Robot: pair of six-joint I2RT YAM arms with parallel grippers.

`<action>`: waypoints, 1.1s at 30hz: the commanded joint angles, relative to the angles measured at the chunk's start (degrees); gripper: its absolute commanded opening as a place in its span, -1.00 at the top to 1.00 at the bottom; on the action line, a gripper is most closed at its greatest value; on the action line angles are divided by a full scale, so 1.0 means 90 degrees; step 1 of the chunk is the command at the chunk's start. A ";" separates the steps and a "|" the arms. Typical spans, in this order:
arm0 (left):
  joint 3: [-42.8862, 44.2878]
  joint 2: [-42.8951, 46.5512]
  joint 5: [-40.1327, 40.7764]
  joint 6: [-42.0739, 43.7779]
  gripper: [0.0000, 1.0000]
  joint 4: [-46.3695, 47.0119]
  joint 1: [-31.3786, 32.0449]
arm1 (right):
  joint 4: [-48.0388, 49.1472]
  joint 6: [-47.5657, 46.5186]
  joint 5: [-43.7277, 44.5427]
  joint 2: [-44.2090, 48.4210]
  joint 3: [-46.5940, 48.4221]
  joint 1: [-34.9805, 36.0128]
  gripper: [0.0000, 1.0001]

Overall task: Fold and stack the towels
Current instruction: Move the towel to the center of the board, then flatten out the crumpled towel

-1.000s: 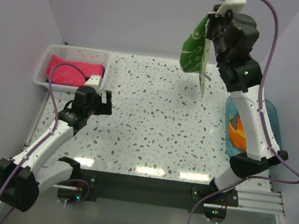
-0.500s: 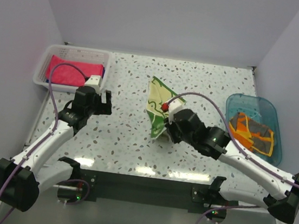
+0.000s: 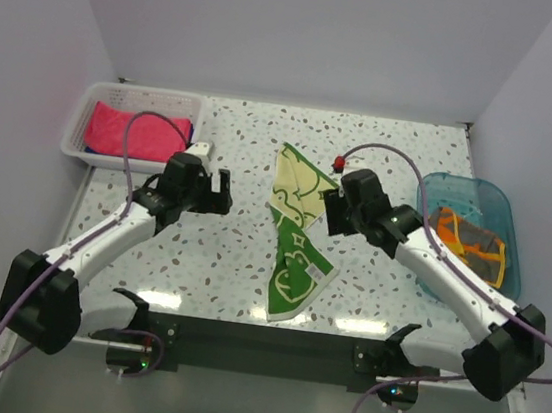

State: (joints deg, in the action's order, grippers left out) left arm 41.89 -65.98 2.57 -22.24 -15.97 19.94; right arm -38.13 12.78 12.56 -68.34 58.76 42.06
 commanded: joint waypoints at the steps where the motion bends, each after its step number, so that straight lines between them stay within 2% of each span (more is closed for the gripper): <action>1: 0.0831 -0.0617 -0.0091 -0.0361 -1.00 0.0270 0.0439 | 0.0778 -0.0072 0.0158 -0.0608 0.0393 -0.0989 -0.13; 6: 0.1896 -0.2021 0.0251 -0.0244 -1.00 0.0455 0.0723 | 0.1658 -0.0043 -0.0086 -0.2170 0.0931 -0.1753 -0.11; 12: 0.3937 -0.3944 0.0652 0.0175 -0.98 0.0339 0.0772 | 0.2049 -0.0023 -0.0233 -0.3771 0.1897 -0.2281 -0.08; 17: 0.5305 -0.5129 0.0759 0.0235 -0.86 0.0222 0.1015 | 0.2069 -0.0150 -0.0389 -0.4516 0.2582 -0.2281 -0.04; 19: 0.5617 -0.5530 0.0915 0.0254 -0.72 0.0202 0.1162 | 0.2108 -0.0189 -0.0399 -0.4720 0.2670 -0.2281 -0.04; 21: 0.5697 -0.5754 0.0984 0.0244 -0.56 0.0231 0.1377 | 0.2108 -0.0238 -0.0399 -0.4819 0.2758 -0.2281 -0.03; 22: 0.5678 -0.5804 0.1013 0.0225 -0.40 0.0318 0.1445 | 0.2108 -0.0248 -0.0399 -0.4858 0.2768 -0.2281 -0.02; 25: 0.5512 -0.5970 0.1110 0.0147 -0.18 0.0426 0.1699 | 0.2127 -0.0287 -0.0370 -0.4966 0.2729 -0.2291 0.00; 33: 0.4635 -0.6039 0.1102 -0.0331 -0.02 0.0407 0.1993 | 0.2283 -0.0267 -0.0555 -0.4946 0.2456 -0.2320 0.02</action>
State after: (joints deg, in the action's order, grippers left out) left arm 86.74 -120.86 10.87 -22.57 -13.63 38.28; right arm -19.99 10.85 9.13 -113.30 81.19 21.34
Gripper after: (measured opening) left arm 0.514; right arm 0.493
